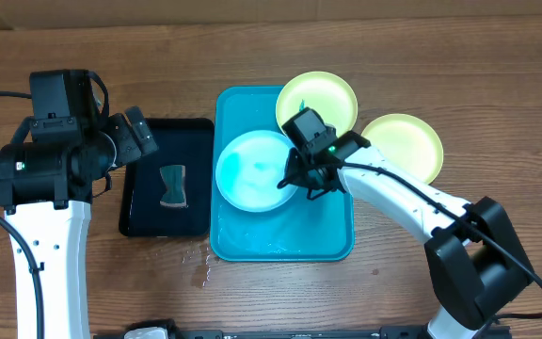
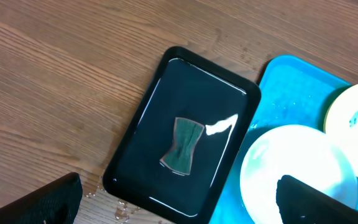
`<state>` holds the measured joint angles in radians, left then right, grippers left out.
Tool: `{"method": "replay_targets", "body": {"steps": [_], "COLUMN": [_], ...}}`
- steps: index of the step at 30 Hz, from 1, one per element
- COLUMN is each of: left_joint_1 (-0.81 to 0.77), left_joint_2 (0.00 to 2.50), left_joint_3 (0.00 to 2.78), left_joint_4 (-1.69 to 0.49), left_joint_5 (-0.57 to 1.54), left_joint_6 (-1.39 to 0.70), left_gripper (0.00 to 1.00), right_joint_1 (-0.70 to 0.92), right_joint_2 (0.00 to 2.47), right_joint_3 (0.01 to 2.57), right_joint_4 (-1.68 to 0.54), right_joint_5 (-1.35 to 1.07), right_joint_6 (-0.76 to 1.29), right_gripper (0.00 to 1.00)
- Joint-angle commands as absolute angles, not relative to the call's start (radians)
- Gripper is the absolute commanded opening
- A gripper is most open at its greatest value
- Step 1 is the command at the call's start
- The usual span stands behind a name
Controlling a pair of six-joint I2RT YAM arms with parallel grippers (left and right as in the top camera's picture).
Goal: Clean dirty plates on tray and stack at the side
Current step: 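Lift the blue plate with the right gripper and tilt it over the black tray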
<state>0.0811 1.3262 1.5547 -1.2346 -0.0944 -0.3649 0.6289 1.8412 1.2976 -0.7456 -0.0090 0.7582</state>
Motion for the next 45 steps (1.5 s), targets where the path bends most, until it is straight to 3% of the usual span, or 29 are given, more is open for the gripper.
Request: {"method": "replay_targets", "body": {"steps": [1,9,20,33,45], "left_joint_1": [0.086,0.086,0.086,0.086,0.086], "left_joint_2": [1.328,1.328,1.328,1.328,1.328], "left_joint_3": [1.558,1.558,1.558,1.558,1.558], "left_joint_4": [-1.234,-1.234,-1.234,-1.234,-1.234], "left_joint_5": [-0.107,-0.107,-0.107,-0.107,-0.107], "left_joint_6": [-0.374,-0.374,-0.374,-0.374,-0.374], "left_gripper": [1.0,1.0,1.0,1.0,1.0], "right_joint_1": [0.633,0.635,0.699,0.933,1.01], "right_joint_2": [1.814,1.814,1.814,1.818,1.827], "right_joint_3": [1.375,1.437,1.436,1.436,1.436], "right_joint_4": [-0.777,-0.788,-0.63,-0.467,-0.256], "right_joint_5": [0.007,-0.009,0.004,0.335,0.524], "right_joint_6": [0.755,0.762,0.769,0.788,0.41], "right_gripper": [0.04,0.04,0.04,0.04,0.04]}}
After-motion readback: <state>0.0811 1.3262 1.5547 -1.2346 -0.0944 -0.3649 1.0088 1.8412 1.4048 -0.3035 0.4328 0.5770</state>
